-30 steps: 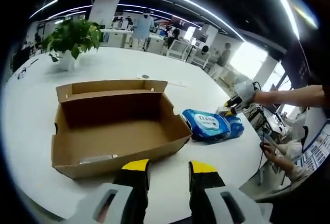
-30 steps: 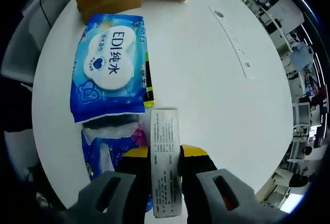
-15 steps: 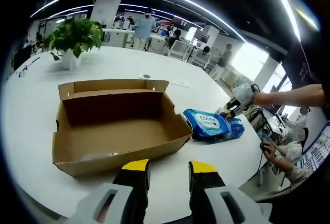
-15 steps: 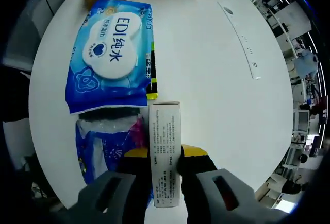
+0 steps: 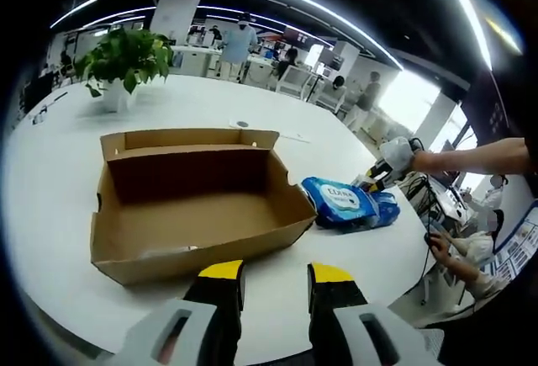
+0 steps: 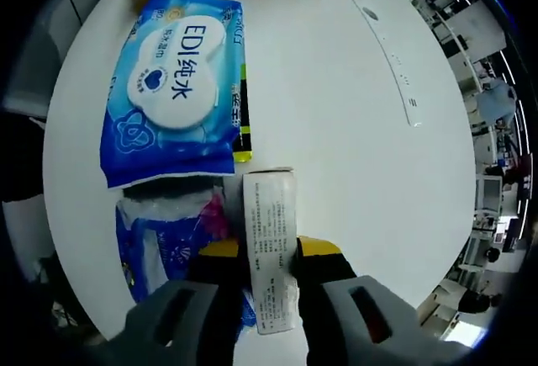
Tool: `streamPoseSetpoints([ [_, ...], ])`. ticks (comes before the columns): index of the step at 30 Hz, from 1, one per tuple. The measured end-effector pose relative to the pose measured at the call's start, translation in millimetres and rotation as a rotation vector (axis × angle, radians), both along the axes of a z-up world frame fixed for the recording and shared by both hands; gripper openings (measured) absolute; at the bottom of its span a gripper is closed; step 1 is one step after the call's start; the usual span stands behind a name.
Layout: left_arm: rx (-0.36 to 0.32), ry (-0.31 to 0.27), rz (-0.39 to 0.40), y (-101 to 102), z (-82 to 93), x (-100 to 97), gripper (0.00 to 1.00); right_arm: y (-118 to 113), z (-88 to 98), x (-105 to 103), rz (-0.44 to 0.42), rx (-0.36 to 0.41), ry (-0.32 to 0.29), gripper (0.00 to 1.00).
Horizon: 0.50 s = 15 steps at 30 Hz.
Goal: Operate the shoe box by opening the lid, removing the specified soft item, and placing it in the target area until the item is outside and the box remains undamaged.
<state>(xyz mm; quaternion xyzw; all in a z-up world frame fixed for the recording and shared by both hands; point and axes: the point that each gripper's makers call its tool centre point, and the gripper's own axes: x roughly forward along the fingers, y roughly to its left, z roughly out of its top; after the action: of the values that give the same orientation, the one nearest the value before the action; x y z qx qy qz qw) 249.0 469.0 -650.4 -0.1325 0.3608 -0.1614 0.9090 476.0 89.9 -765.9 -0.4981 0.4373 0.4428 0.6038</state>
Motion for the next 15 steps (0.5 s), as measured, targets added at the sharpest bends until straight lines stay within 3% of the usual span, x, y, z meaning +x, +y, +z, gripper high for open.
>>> streamPoseSetpoints([
  [6, -0.008, -0.003, -0.011, 0, 0.9, 1.3, 0.29, -2, 6.2, 1, -0.034, 0.011, -0.014, 0.24],
  [11, -0.009, -0.006, -0.033, -2, 2.4, 0.7, 0.29, 3, 18.7, 3, -0.131, 0.084, -0.038, 0.24],
  [15, -0.013, -0.008, -0.047, -1, 3.8, -0.4, 0.29, 1, 24.8, 0, -0.162, 0.087, -0.045, 0.24],
])
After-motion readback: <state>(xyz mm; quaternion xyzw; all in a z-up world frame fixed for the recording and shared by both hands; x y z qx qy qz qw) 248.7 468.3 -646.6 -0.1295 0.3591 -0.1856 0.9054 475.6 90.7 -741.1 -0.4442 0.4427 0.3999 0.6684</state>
